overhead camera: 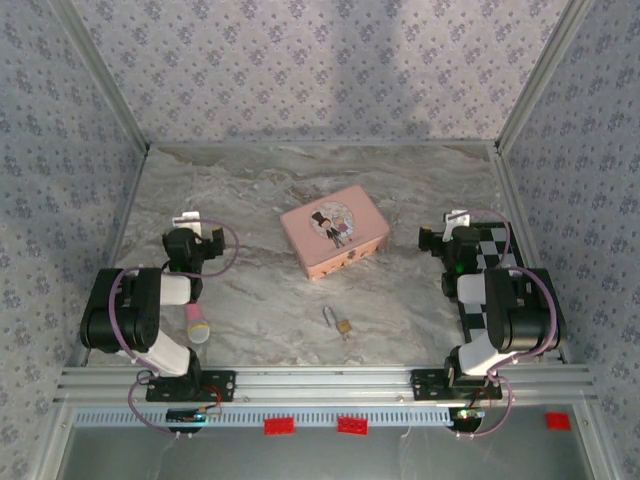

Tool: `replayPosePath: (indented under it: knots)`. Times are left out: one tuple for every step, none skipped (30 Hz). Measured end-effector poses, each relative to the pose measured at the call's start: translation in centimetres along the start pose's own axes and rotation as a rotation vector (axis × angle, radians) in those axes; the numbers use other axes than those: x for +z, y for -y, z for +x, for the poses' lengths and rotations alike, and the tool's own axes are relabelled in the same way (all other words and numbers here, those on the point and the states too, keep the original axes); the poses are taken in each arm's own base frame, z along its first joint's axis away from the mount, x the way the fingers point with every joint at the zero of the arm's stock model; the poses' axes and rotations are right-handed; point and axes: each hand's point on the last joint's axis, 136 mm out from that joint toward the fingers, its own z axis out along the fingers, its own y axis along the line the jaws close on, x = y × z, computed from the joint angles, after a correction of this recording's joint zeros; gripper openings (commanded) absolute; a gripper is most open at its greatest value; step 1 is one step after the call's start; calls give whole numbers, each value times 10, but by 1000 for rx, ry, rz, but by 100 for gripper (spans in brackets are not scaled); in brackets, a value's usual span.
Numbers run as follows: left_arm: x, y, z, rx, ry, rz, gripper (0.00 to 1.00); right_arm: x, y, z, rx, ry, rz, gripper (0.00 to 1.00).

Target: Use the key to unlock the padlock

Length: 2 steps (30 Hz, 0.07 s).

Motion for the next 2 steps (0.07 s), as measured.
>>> replayPosePath:
  knots:
    - [0, 0, 0, 0, 0, 0, 100, 0, 0, 0, 0, 0, 0, 99]
    - [0, 0, 0, 0, 0, 0, 100, 0, 0, 0, 0, 0, 0, 99]
